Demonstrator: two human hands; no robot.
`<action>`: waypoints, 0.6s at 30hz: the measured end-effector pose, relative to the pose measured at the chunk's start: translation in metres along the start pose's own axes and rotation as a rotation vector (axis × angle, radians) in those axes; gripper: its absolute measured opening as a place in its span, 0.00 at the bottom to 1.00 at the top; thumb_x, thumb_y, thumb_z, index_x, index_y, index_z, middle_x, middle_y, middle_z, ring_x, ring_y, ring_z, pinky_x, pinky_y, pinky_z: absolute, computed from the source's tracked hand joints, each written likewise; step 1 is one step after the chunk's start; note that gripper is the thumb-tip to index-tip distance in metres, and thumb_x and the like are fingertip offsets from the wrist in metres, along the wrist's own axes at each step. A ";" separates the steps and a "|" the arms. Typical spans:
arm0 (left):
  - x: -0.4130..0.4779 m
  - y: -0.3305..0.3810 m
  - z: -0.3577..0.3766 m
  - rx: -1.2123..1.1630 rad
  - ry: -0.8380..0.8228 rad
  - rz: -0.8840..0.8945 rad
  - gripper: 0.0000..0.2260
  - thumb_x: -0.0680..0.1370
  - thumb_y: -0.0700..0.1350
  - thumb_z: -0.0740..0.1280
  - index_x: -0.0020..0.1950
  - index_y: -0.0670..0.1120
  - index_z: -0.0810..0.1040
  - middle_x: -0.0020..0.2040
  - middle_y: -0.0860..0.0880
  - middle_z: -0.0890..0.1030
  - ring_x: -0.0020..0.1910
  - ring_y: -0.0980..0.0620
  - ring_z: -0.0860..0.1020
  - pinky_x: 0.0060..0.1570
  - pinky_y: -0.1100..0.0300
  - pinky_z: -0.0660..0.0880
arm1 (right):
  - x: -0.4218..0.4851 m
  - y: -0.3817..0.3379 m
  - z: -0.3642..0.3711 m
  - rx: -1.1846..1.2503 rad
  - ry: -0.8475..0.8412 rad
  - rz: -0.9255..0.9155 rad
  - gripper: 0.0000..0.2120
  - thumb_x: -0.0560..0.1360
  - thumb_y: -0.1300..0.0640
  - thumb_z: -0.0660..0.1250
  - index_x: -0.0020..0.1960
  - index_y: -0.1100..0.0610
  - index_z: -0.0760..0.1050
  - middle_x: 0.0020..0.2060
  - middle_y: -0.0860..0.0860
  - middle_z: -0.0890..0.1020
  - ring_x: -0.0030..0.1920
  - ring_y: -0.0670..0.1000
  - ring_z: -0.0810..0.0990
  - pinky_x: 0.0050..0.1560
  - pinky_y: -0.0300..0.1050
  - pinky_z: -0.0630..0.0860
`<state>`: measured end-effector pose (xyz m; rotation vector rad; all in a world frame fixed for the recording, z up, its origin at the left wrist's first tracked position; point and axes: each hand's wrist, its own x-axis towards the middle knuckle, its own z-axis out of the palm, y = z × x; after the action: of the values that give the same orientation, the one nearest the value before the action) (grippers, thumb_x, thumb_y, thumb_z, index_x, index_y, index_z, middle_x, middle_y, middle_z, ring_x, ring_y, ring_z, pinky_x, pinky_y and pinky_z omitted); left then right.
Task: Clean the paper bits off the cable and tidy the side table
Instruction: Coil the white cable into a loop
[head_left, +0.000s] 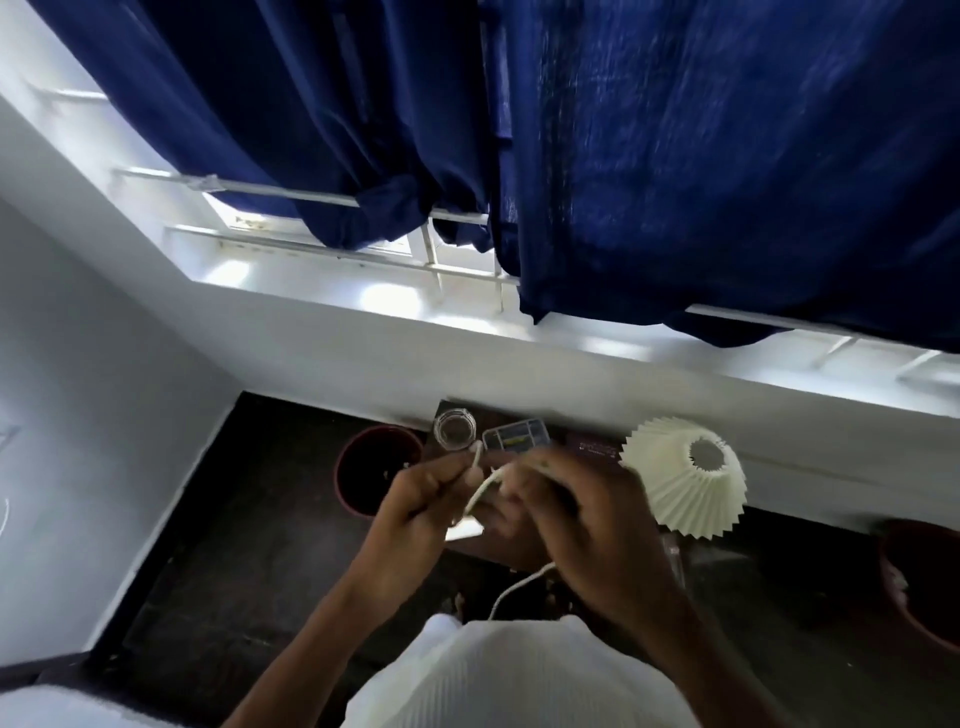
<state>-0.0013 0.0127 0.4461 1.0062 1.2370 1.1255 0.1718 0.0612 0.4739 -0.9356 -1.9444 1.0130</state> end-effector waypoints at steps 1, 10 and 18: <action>-0.007 0.003 -0.002 -0.116 -0.073 -0.044 0.12 0.83 0.42 0.62 0.55 0.39 0.84 0.40 0.41 0.85 0.37 0.48 0.83 0.42 0.59 0.79 | 0.012 -0.001 -0.002 -0.006 0.044 0.007 0.08 0.78 0.51 0.66 0.45 0.52 0.81 0.37 0.38 0.82 0.40 0.36 0.82 0.40 0.26 0.72; -0.032 0.034 -0.039 -0.468 -0.171 -0.026 0.18 0.82 0.46 0.61 0.63 0.36 0.81 0.33 0.47 0.77 0.30 0.52 0.73 0.34 0.60 0.71 | 0.028 0.012 0.059 0.103 -0.068 0.376 0.11 0.80 0.49 0.66 0.39 0.46 0.79 0.32 0.45 0.82 0.33 0.42 0.79 0.38 0.38 0.76; -0.011 0.015 -0.073 0.124 0.119 0.150 0.13 0.84 0.40 0.61 0.45 0.36 0.81 0.36 0.47 0.84 0.34 0.57 0.80 0.40 0.64 0.75 | -0.016 -0.022 0.108 -0.361 -0.413 0.113 0.11 0.78 0.42 0.63 0.49 0.48 0.77 0.42 0.46 0.84 0.38 0.40 0.78 0.41 0.31 0.66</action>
<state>-0.0755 0.0024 0.4563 1.1546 1.3577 1.2518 0.0815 0.0034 0.4435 -1.1084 -2.5029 0.9949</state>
